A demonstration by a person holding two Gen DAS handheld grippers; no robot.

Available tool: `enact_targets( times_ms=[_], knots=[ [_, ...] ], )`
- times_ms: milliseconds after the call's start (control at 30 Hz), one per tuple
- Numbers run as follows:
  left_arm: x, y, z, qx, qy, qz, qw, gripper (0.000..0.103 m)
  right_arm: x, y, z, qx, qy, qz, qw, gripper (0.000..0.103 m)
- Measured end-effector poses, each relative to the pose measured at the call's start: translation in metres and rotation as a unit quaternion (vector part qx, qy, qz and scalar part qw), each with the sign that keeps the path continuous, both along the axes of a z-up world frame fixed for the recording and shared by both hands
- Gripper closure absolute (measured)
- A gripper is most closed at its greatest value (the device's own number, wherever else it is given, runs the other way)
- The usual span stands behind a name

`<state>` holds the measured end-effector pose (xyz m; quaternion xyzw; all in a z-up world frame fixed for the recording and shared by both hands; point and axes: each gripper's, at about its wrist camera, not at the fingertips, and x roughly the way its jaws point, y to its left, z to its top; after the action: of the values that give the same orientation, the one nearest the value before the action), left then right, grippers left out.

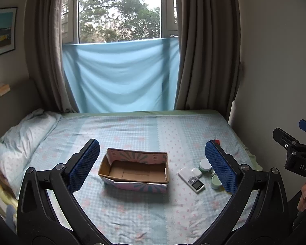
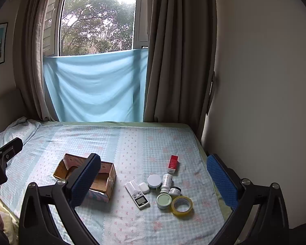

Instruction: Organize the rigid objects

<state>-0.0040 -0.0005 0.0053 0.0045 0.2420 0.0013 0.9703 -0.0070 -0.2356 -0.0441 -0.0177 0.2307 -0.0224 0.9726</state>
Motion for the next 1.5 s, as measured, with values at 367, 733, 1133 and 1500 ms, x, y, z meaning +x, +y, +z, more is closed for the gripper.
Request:
enact_targets(
  times_ms=[367, 733, 1133, 1500],
  knots=[
    [0.0018, 0.001, -0.0013, -0.003, 0.003, -0.002, 1.0, 0.0, 0.0047, 0.0034, -0.0027, -0.007, -0.002, 0.006, 1.0, 0.0],
    [0.0034, 0.0006, -0.0033, -0.004, 0.006, -0.001, 1.0, 0.0, 0.0057, 0.0034, -0.0014, -0.008, -0.008, 0.006, 1.0, 0.0],
    [0.0061, -0.002, -0.0051, -0.003, 0.007, 0.0, 1.0, 0.0, 0.0053, 0.0043, -0.0024, -0.006, -0.013, 0.007, 1.0, 0.0],
    [0.0067, -0.0007, -0.0056, -0.005, 0.011, 0.002, 0.9999, 0.0, 0.0059, 0.0026, -0.0015, -0.002, -0.019, 0.009, 1.0, 0.0]
  ],
)
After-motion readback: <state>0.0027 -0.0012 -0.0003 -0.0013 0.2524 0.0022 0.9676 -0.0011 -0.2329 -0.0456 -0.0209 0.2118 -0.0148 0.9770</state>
